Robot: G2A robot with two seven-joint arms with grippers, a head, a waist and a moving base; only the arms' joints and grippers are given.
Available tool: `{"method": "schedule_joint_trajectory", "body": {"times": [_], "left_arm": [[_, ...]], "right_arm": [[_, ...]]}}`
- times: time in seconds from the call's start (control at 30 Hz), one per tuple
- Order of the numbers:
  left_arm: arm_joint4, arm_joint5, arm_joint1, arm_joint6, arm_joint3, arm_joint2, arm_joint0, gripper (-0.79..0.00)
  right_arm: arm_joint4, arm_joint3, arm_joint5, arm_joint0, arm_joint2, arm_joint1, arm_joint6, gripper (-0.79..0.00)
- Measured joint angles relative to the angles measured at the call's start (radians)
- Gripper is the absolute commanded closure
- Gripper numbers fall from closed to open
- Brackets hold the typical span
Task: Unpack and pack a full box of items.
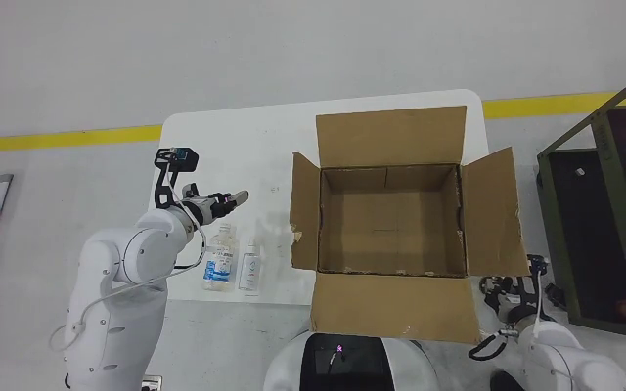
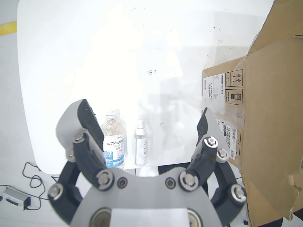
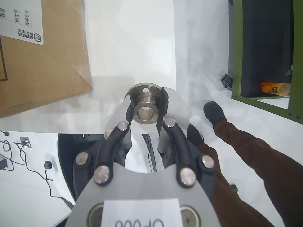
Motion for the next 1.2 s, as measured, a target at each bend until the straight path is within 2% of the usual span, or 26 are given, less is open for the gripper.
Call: {"method": "schedule_joint_trajectory", "body": {"times": [0.53,0.67,0.83,0.9,0.97,1.0,1.1,1.2], "left_arm": [[0.0,0.0,0.0,0.0,0.0,0.0,0.0,-0.785],[0.0,0.0,0.0,0.0,0.0,0.0,0.0,-0.785],[0.0,0.0,0.0,0.0,0.0,0.0,0.0,-0.785],[0.0,0.0,0.0,0.0,0.0,0.0,0.0,-0.785],[0.0,0.0,0.0,0.0,0.0,0.0,0.0,-0.785],[0.0,0.0,0.0,0.0,0.0,0.0,0.0,-0.785],[0.0,0.0,0.0,0.0,0.0,0.0,0.0,-0.785],[0.0,0.0,0.0,0.0,0.0,0.0,0.0,-0.785]], "right_arm": [[-0.068,0.048,-0.014,0.048,-0.044,0.002,0.02,0.0],[-0.074,0.059,-0.01,0.058,-0.052,0.002,0.021,-0.065],[-0.084,0.077,-0.016,0.068,-0.06,0.002,0.019,-0.068],[-0.086,0.084,-0.018,0.074,-0.061,0.002,0.019,-0.105],[-0.086,0.087,-0.018,0.08,-0.063,0.002,0.021,-0.237],[-0.085,0.088,-0.02,0.084,-0.065,0.002,0.023,-0.265],[-0.086,0.092,-0.022,0.092,-0.072,0.002,0.024,-0.243],[-0.088,0.095,-0.023,0.095,-0.076,0.002,0.023,-0.28]]}}
